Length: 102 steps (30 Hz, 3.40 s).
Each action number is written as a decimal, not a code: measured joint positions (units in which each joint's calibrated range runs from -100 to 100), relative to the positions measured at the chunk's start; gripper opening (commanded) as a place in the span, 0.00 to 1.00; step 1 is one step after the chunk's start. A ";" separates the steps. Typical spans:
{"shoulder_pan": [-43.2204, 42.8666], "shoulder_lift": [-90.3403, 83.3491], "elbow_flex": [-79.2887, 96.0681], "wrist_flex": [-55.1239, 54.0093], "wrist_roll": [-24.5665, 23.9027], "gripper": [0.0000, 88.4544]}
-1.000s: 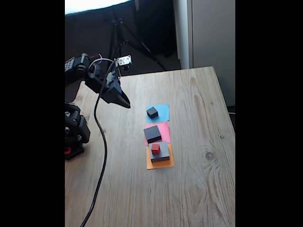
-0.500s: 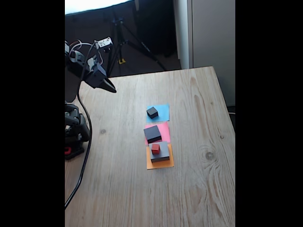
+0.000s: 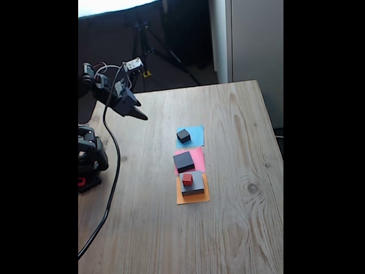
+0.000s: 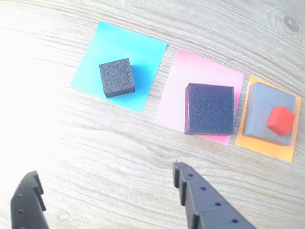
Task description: Tower of hanoi
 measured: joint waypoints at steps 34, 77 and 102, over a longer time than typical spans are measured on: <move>-0.62 19.50 57.54 -105.04 0.00 0.48; -4.23 71.06 38.68 -136.83 0.00 0.50; -5.89 77.73 32.51 -136.83 0.00 0.40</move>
